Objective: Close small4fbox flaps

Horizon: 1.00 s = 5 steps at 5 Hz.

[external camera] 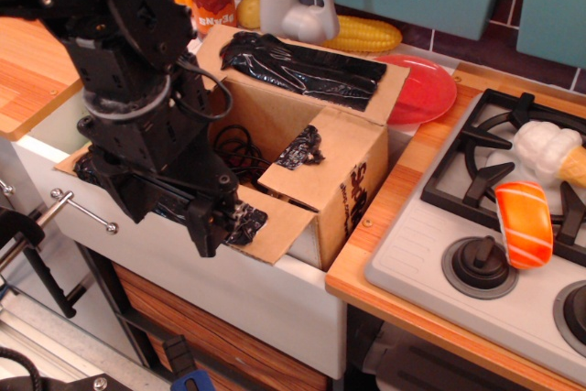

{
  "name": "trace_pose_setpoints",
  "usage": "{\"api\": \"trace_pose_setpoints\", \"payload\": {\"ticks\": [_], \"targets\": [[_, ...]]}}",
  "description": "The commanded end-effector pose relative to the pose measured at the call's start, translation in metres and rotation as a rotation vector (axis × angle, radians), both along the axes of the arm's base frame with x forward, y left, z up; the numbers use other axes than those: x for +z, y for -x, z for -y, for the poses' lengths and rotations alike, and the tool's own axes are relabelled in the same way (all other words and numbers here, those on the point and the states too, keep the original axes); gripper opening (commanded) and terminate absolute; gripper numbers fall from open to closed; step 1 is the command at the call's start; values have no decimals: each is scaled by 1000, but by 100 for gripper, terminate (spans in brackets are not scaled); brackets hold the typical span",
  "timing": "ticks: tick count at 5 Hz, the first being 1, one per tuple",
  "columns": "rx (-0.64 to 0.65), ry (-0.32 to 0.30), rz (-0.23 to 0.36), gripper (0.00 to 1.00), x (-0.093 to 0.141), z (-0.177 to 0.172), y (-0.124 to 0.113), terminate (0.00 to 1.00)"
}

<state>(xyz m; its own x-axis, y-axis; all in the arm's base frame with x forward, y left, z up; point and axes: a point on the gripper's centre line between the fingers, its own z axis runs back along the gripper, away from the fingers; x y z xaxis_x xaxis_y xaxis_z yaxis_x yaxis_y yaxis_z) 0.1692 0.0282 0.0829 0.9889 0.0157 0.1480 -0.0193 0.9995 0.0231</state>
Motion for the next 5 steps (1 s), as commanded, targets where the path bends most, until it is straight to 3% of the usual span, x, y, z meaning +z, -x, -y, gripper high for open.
{"api": "trace_pose_setpoints", "payload": {"ticks": [1,5], "targets": [[0,0,0,100,0,0,0,0],[1,103,30,100,-37,-5,-1,0]]}}
